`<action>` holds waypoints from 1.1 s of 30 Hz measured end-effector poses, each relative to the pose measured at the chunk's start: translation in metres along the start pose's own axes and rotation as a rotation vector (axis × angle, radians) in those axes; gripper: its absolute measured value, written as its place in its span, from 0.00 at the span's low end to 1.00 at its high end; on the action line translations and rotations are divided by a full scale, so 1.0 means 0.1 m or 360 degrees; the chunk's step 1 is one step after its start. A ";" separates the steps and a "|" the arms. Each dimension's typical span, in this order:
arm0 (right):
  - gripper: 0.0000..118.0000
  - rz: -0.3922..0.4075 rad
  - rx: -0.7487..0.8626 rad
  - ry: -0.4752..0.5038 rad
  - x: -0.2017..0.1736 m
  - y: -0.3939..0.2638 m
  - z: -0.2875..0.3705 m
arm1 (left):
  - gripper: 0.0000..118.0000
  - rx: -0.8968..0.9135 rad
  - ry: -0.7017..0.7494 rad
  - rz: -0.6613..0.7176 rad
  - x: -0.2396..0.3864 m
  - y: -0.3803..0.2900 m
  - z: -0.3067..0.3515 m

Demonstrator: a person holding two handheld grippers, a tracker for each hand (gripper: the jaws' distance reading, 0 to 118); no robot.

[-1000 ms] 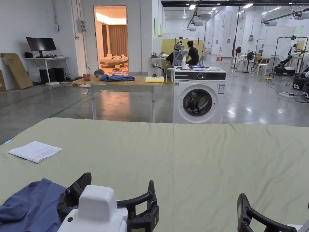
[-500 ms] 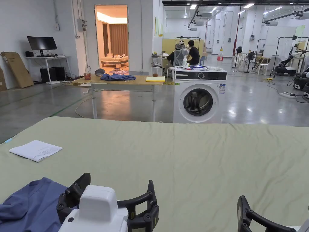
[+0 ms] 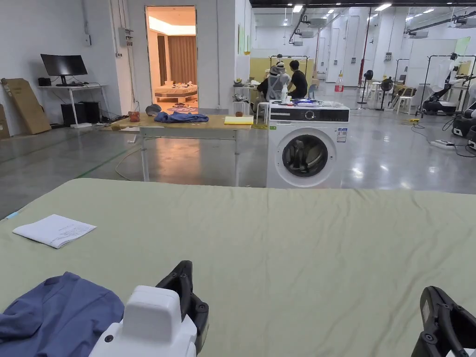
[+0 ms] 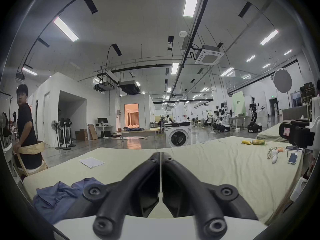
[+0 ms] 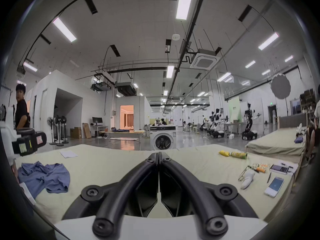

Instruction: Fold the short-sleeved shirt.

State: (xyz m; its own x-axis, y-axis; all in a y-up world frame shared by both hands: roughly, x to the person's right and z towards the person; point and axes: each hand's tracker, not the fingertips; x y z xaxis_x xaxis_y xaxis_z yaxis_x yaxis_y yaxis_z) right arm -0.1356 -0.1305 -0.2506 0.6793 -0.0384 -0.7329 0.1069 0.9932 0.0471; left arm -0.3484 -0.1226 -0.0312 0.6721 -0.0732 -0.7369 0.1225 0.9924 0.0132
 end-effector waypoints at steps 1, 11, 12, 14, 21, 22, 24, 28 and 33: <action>0.00 -0.0018 -0.0012 -0.0003 0.02 0.01 -0.02 | 0.00 -0.0018 -0.0032 0.0013 -0.02 0.01 0.01; 0.00 -0.0097 -0.0043 -0.0010 0.09 0.01 -0.07 | 0.00 -0.0075 -0.0050 0.0081 -0.15 -0.01 0.08; 0.00 -0.0097 -0.0039 0.0000 0.04 0.00 -0.05 | 0.00 -0.0085 -0.0023 0.0080 -0.22 0.00 0.12; 0.00 -0.0082 -0.0049 0.0062 -0.09 0.00 -0.15 | 0.00 -0.0101 0.0068 0.0053 -0.39 0.00 0.17; 0.00 -0.0136 -0.0138 0.0646 -1.14 -0.02 -0.39 | 0.00 -0.0116 0.0608 -0.0044 -1.35 -0.02 0.81; 0.00 -0.0134 -0.0155 0.0729 -1.28 -0.02 -0.39 | 0.00 -0.0113 0.0656 -0.0005 -1.45 -0.04 0.90; 0.00 -0.0079 -0.0158 0.0865 -1.53 -0.05 -0.35 | 0.00 -0.0150 0.0749 0.0064 -1.62 -0.10 1.05; 0.00 -0.0055 -0.0163 0.0938 -1.69 -0.07 -0.33 | 0.00 -0.0173 0.0806 0.0123 -1.76 -0.18 1.14; 0.00 -0.0033 -0.0209 0.0883 -1.54 -0.10 -0.40 | 0.00 -0.0131 0.0757 0.0066 -1.83 -0.12 0.88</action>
State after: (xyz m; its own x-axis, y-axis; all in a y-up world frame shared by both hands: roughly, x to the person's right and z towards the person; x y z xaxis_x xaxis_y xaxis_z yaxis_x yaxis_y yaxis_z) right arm -0.2700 -0.1296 -0.1654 0.1911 -0.0292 -0.9811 0.0011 0.9996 -0.0296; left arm -0.4085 -0.1294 0.1626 0.2645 0.0007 -0.9644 0.0317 0.9995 0.0094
